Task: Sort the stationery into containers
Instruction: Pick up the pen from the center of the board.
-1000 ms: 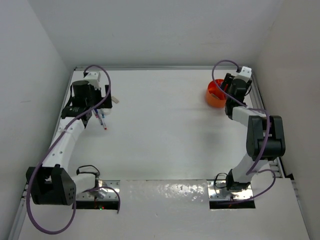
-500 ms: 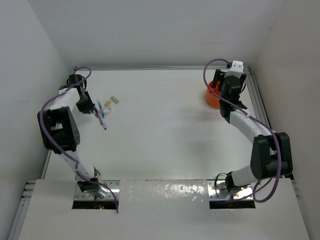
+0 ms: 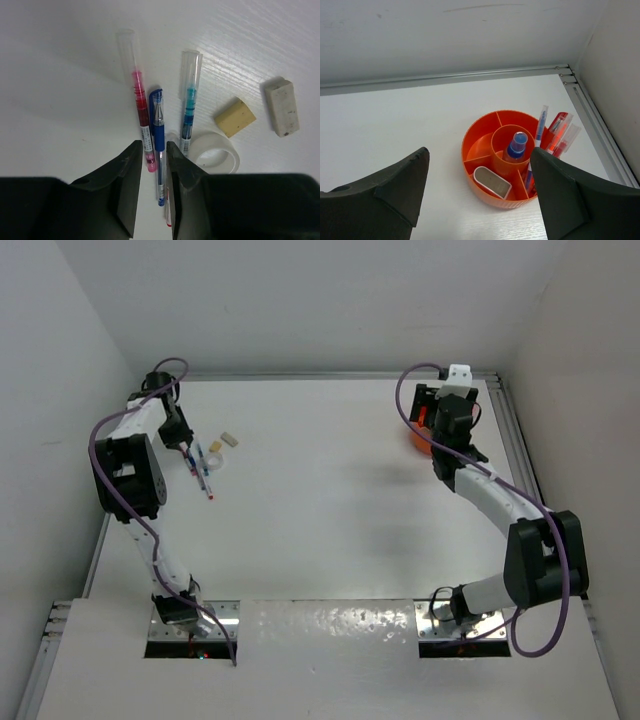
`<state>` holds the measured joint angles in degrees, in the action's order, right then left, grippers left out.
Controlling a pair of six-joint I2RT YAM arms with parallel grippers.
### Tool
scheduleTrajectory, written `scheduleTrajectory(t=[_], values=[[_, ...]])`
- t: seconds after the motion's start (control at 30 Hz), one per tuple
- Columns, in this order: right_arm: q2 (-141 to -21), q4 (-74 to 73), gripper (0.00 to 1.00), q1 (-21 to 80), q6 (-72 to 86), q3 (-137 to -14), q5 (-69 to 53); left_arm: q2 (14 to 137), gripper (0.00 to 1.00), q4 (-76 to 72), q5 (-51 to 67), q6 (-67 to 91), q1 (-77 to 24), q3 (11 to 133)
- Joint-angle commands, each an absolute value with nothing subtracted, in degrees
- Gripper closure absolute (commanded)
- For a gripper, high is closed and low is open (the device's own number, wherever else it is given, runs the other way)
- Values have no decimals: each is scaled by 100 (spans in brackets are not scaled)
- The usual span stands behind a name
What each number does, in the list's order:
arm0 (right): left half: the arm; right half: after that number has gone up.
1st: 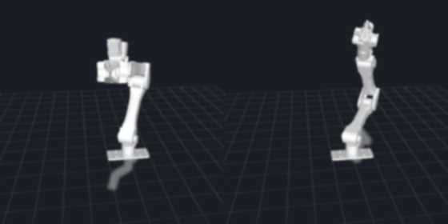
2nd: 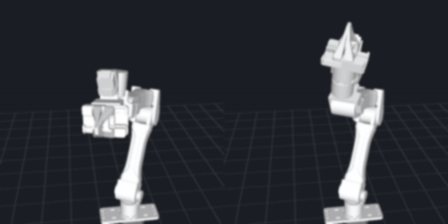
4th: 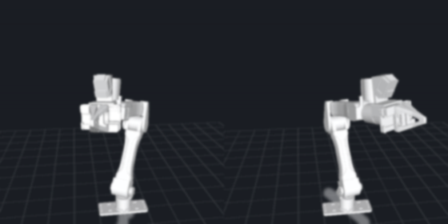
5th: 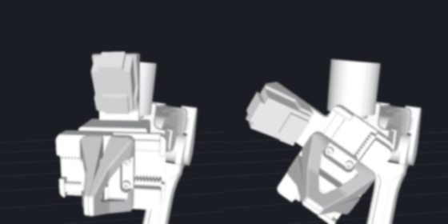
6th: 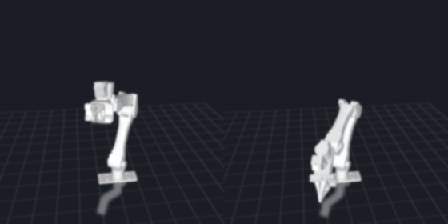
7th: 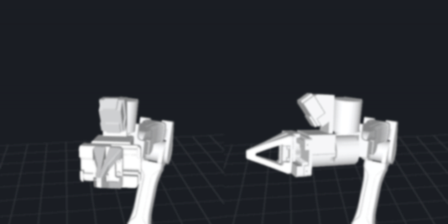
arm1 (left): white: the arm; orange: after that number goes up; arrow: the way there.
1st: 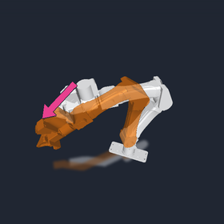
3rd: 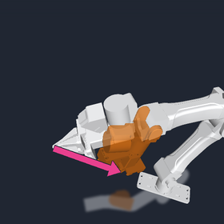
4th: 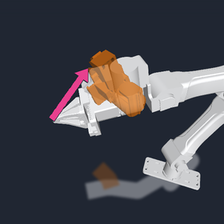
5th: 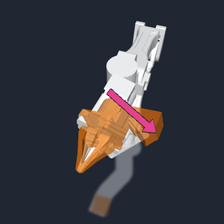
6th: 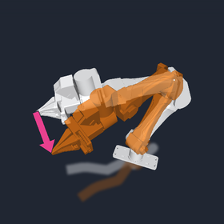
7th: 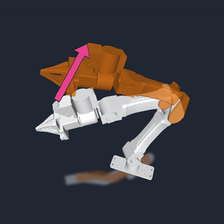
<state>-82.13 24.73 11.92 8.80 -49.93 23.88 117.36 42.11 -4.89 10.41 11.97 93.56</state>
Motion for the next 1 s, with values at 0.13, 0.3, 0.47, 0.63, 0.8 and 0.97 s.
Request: scheduleTrajectory(t=[0.13,0.3,0.47,0.63,0.8,0.97], values=[[-8183,2575,21,1397,835,-5168,2215,11549,87,3912,-984,993,1168,9316],[-8174,2435,21,1494,782,-5247,2171,11839,92,3692,-896,897,1248,9781],[-8016,2320,21,1635,703,-5247,2267,11813,72,3287,-993,712,1187,9598],[-7919,2329,21,1722,703,-5098,2311,11988,72,3199,-1099,677,1178,9483],[-7831,2162,21,1758,580,-5150,2320,12085,71,2953,-1187,703,1187,9369],[-7726,2145,21,1767,624,-5045,2373,12296,71,2944,-1187,659,1187,9387]])
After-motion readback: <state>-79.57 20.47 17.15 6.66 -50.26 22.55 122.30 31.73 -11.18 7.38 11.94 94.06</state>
